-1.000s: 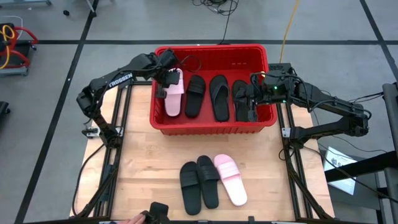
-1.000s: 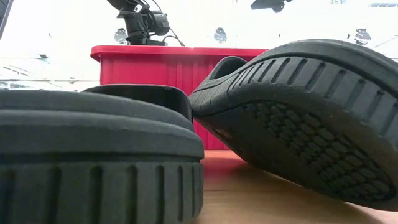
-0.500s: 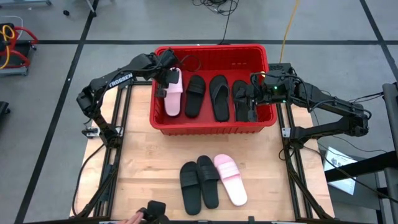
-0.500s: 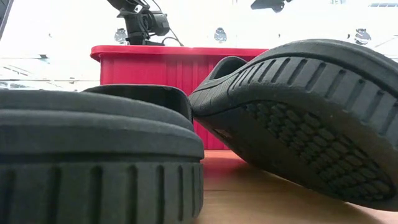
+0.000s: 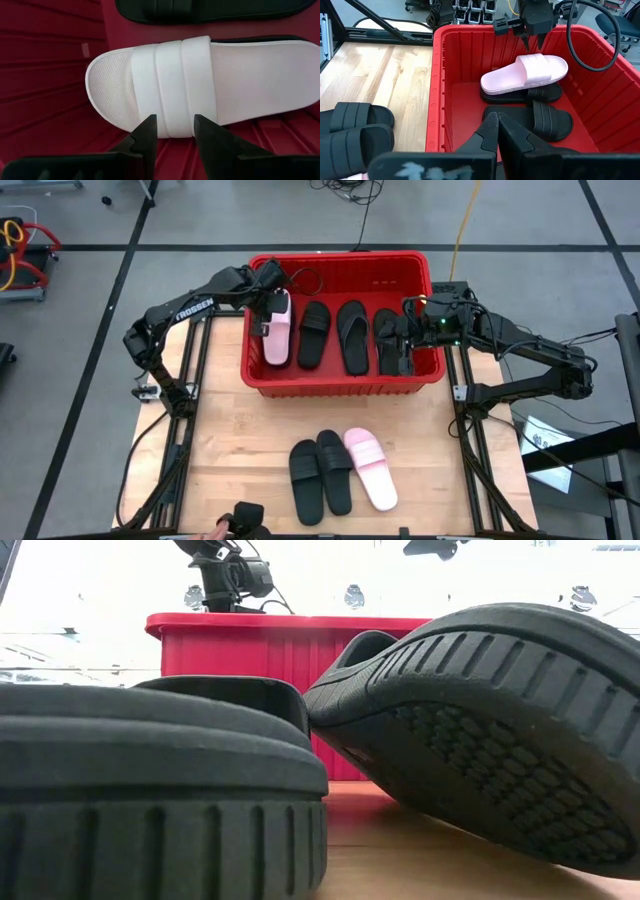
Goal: Pick and place slides into bin
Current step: Put the pink slide into the red container
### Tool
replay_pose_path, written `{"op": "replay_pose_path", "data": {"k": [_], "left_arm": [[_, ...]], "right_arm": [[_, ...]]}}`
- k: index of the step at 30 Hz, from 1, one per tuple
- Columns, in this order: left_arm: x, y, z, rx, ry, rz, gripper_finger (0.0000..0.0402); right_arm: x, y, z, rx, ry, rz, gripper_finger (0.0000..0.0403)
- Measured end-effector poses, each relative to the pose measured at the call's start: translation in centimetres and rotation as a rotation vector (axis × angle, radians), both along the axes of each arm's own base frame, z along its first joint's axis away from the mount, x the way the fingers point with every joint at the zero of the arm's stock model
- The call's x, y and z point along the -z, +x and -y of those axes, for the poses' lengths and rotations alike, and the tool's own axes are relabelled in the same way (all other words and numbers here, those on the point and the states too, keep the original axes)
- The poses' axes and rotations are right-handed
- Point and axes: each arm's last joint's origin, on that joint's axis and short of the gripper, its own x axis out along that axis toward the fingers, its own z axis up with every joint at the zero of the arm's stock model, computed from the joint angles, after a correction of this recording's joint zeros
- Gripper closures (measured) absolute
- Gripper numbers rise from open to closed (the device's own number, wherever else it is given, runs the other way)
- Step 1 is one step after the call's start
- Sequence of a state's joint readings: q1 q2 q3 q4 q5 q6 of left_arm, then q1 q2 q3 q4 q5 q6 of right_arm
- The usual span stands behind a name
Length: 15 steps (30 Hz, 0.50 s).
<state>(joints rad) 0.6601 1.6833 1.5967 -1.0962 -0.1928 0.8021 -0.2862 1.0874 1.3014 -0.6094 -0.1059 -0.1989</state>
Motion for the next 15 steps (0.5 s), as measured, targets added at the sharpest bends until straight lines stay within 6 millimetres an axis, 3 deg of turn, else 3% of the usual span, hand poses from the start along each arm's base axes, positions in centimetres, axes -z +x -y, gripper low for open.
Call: {"op": "replay_pose_path", "data": {"k": [6,10,15], "left_arm": [[-0.7,-0.2,0.4,-0.018,0.017,0.025,0.0277],[-2.4,-0.9,1.6,-0.066,0.065,0.079,0.0277],[-5.4,-2.3,4.1,-0.109,0.095,0.203,0.0277]], "right_arm": [[0.0,0.0,0.0,-0.006,-0.012,-0.003,0.0403],[0.0,-0.1,-0.3,-0.025,-0.029,-0.011,0.0403],[0.6,-0.9,-2.1,-0.099,-0.007,-0.102,0.0403]]}}
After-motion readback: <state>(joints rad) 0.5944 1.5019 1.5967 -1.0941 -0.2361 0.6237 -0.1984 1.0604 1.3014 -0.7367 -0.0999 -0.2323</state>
